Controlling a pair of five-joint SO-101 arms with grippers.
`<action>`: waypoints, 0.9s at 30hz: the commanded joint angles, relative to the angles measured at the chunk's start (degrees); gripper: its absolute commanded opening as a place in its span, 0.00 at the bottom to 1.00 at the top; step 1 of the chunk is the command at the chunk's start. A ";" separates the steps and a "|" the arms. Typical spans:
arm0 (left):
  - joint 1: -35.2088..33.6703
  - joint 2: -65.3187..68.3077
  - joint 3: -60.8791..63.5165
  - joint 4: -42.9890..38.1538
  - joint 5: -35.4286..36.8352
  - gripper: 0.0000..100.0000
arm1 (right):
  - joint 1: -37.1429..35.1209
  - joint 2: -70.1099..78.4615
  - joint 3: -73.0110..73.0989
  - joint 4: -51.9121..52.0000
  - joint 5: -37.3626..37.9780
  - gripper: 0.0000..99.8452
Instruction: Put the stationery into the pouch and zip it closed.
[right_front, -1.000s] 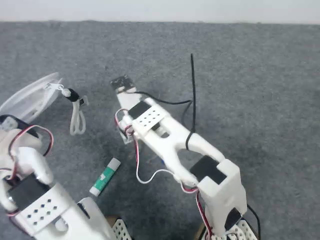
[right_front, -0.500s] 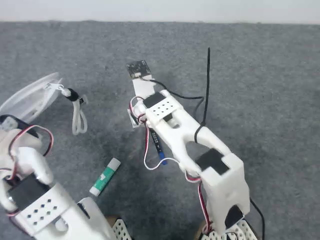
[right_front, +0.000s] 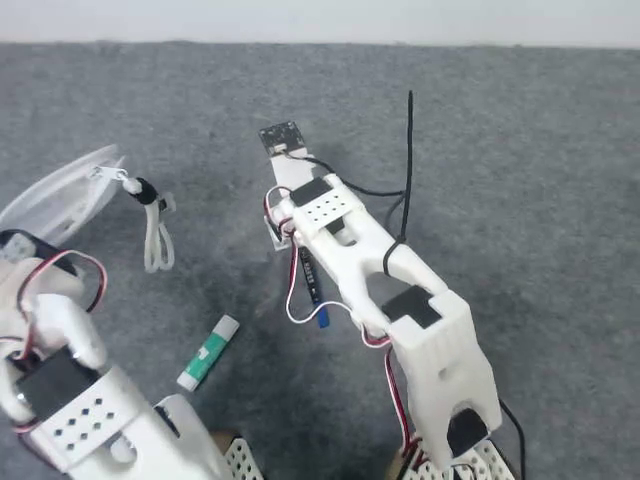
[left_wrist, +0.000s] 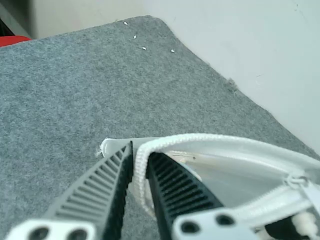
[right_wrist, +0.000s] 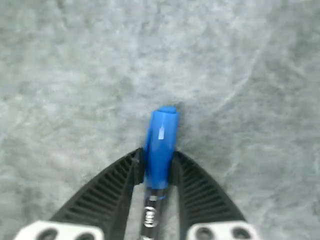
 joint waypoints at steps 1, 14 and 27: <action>-0.09 -0.35 -2.86 -2.29 0.88 0.01 | -0.48 1.10 -3.69 2.86 1.05 0.01; 5.45 -0.35 -2.95 -2.20 0.88 0.01 | -0.75 -8.75 -7.21 15.96 0.97 0.01; 18.29 -0.44 -3.74 -2.11 0.62 0.01 | -0.66 -25.89 -7.21 28.18 0.97 0.01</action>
